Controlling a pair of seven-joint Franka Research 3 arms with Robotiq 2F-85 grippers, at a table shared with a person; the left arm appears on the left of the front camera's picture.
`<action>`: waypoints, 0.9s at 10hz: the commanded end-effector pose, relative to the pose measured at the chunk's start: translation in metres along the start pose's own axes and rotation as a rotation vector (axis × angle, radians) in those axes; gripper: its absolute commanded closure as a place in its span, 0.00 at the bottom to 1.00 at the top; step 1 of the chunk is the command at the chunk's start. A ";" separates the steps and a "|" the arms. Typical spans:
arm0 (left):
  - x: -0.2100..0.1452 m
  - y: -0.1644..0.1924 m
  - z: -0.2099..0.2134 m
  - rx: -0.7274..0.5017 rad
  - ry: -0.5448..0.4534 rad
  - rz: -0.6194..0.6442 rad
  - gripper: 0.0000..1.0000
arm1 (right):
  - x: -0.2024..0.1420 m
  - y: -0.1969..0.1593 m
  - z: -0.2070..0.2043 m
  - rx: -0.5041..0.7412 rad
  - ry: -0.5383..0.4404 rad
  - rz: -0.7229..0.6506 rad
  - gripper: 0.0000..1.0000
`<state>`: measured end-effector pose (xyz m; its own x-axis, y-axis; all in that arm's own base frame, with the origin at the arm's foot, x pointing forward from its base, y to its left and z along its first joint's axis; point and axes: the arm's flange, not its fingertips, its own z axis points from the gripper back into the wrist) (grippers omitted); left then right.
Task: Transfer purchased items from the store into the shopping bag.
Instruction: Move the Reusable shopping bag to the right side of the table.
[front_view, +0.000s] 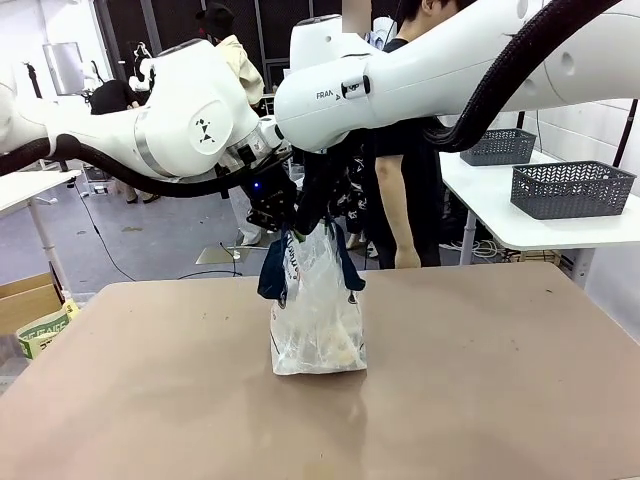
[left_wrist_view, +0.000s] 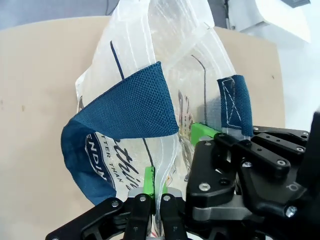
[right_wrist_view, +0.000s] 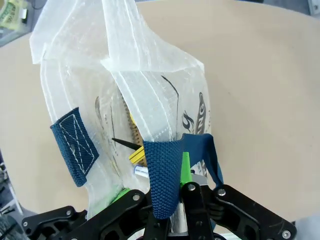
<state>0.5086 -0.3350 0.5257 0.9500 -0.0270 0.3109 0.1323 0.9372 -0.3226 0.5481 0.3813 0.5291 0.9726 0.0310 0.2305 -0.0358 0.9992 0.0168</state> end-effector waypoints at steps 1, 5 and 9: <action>-0.001 -0.002 0.008 -0.072 -0.006 -0.044 0.80 | -0.001 0.001 -0.002 0.040 -0.005 -0.032 1.00; -0.012 -0.002 0.015 -0.149 -0.016 -0.094 0.01 | 0.001 0.001 -0.001 0.040 -0.007 -0.029 1.00; -0.012 -0.007 0.014 -0.195 -0.020 -0.134 0.00 | 0.002 0.000 -0.002 0.037 -0.010 -0.029 1.00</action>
<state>0.4989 -0.3416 0.5412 0.9244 -0.1213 0.3617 0.2777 0.8639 -0.4202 0.5508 0.3796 0.5280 0.9719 0.0255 0.2338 -0.0308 0.9993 0.0192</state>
